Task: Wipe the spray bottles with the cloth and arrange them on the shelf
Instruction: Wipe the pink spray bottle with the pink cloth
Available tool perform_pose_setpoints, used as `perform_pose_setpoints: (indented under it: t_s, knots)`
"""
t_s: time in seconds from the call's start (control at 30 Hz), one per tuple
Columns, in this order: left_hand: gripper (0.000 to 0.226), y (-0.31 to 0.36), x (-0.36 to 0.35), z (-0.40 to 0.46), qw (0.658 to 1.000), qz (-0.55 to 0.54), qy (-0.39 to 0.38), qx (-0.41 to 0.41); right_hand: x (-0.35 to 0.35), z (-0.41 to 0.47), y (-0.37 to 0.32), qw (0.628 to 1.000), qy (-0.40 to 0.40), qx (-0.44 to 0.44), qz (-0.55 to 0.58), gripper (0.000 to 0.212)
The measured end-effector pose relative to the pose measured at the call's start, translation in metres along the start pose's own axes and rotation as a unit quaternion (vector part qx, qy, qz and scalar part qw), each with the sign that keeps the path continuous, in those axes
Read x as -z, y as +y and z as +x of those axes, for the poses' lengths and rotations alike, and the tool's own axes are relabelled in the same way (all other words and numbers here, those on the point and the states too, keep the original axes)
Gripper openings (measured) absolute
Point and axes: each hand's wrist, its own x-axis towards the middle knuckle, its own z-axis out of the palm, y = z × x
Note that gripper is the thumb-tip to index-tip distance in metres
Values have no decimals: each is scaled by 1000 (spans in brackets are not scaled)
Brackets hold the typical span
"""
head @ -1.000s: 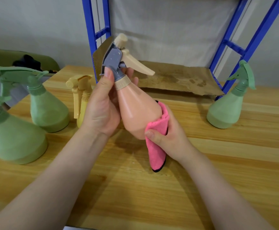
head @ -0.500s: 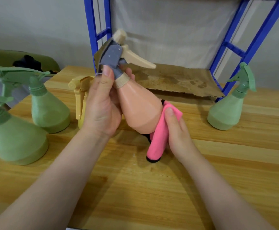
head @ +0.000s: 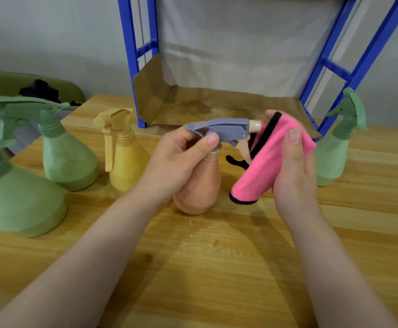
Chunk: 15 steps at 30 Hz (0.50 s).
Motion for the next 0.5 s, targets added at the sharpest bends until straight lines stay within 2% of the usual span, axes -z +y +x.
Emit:
perform_pose_setpoints:
  t_s: [0.17, 0.23, 0.3, 0.5]
  knots:
    - [27, -2, -4, -2, 996, 55, -63, -14, -6, -4, 0, 995, -61, 56, -47, 56]
    - [30, -3, -5, -3, 994, 70, -77, -32, -5, -5, 3, 994, -65, 74, -56, 53]
    - [26, -2, -8, -5, 992, 78, -79, -56, -5, -4, 3, 991, -44, 94, -86, 41]
    - [17, -3, -21, -10, 991, 54, -85, -83, -3, -8, 2, 967, 44, 175, -179, 30]
